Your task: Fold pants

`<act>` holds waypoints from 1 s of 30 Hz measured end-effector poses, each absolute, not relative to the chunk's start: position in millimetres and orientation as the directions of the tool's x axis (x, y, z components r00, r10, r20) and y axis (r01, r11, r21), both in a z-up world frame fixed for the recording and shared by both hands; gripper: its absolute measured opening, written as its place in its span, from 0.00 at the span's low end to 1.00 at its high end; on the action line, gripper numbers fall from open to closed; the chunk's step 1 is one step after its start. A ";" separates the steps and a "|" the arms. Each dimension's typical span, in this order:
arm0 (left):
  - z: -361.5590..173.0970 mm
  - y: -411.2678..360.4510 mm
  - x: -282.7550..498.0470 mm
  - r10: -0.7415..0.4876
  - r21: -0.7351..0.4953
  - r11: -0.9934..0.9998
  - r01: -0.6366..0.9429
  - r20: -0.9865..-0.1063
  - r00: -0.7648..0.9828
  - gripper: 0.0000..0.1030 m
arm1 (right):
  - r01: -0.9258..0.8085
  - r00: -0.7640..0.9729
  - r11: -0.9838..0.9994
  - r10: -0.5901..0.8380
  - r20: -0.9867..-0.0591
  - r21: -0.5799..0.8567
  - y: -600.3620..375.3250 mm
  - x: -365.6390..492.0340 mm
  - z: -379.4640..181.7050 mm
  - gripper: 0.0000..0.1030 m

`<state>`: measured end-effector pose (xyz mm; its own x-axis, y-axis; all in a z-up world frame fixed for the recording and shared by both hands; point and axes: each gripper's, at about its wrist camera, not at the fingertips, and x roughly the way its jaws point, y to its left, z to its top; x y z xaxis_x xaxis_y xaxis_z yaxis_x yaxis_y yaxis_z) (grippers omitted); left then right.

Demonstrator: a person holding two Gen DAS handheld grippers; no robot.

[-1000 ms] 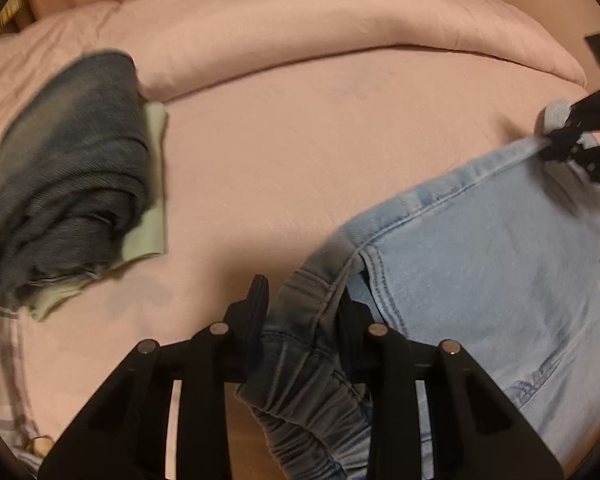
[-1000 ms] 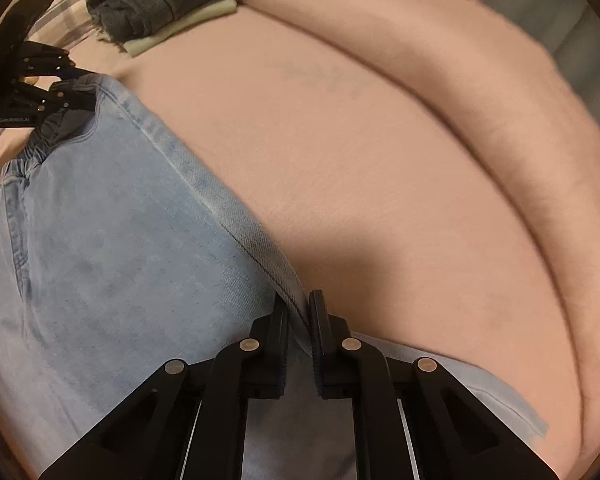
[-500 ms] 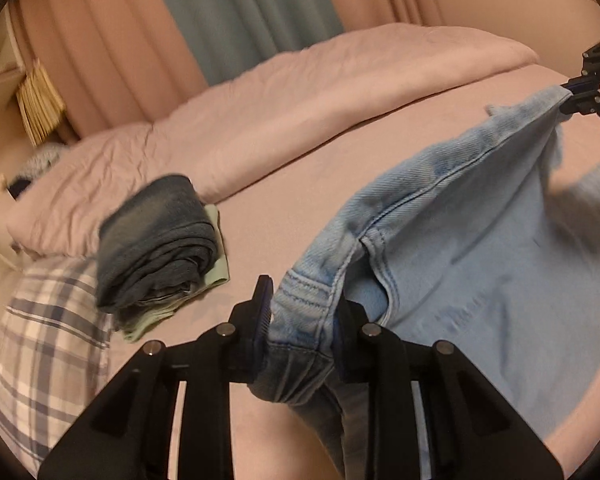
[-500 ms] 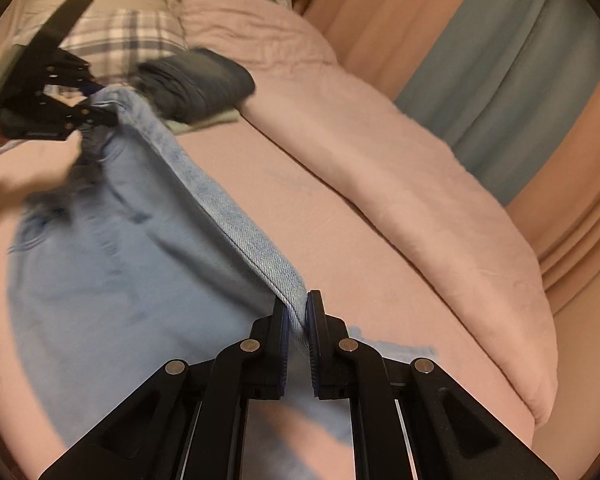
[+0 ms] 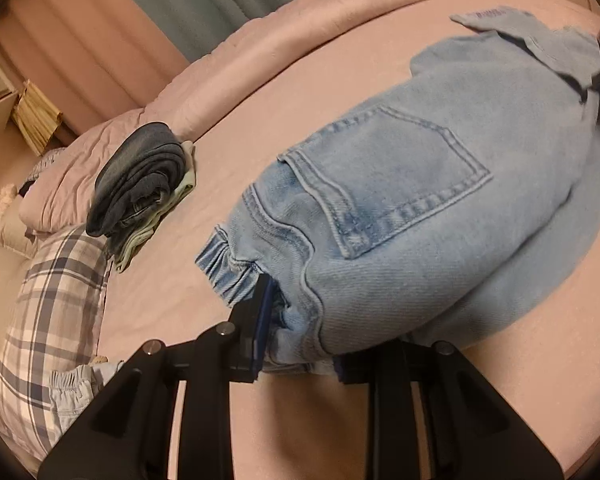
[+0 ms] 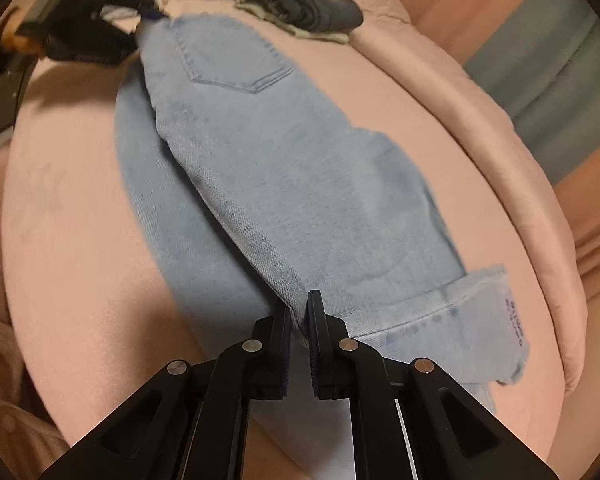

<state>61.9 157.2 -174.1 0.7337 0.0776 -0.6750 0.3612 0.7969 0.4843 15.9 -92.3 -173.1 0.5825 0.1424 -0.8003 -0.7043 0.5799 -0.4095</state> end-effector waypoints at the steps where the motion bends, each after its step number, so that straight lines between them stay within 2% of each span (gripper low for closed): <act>1: -169.7 158.9 64.2 0.075 0.478 0.804 0.354 -0.672 0.737 0.25 | -0.701 0.587 0.580 0.139 -0.797 -0.415 -91.6 16.4 -169.8 0.08; 5: -169.5 162.8 53.2 0.072 0.483 0.802 0.351 -0.661 0.747 0.25 | -0.682 0.614 0.604 0.166 -0.772 -0.413 -95.3 11.7 -144.9 0.08; 11: -193.7 155.5 39.4 0.109 0.565 0.739 0.368 -0.639 0.761 0.26 | -0.708 0.592 0.553 0.127 -0.796 -0.438 -87.7 0.3 -185.2 0.08; 18: -190.3 159.9 44.4 0.095 0.541 0.754 0.373 -0.651 0.753 0.27 | -0.696 0.611 0.577 0.166 -0.774 -0.427 -90.6 -2.7 -162.4 0.08; 22: -191.5 159.8 43.5 0.099 0.546 0.753 0.367 -0.646 0.757 0.29 | -0.712 0.589 0.553 0.135 -0.797 -0.433 -85.4 -2.0 -179.8 0.08; 24: -190.0 163.0 45.9 0.125 0.540 0.767 0.346 -0.655 0.745 0.43 | -0.703 0.606 0.546 0.124 -0.786 -0.456 -82.8 -2.6 -183.5 0.10; 25: -186.3 166.1 46.6 0.121 0.517 0.786 0.339 -0.667 0.735 0.45 | -0.700 0.603 0.558 0.125 -0.788 -0.447 -83.7 -1.0 -181.6 0.10; 27: -172.8 176.7 44.3 0.098 0.449 0.837 0.312 -0.685 0.722 0.63 | -0.693 0.590 0.590 0.136 -0.795 -0.414 -89.3 -1.5 -173.7 0.10; 29: -160.6 185.3 36.7 0.080 0.407 0.869 0.282 -0.677 0.731 0.72 | -0.714 0.538 0.623 0.198 -0.819 -0.318 -99.2 -2.4 -159.2 0.15; 30: -154.5 188.8 32.6 0.067 0.383 0.883 0.272 -0.675 0.735 0.73 | -0.726 0.513 0.633 0.238 -0.825 -0.269 -103.4 -3.5 -153.1 0.16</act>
<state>32.6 188.8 -154.5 0.7346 0.0667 -0.6752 0.2716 0.8830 0.3827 -3.5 -103.4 -153.1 0.5132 0.2380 -0.8246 -0.7260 0.6329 -0.2691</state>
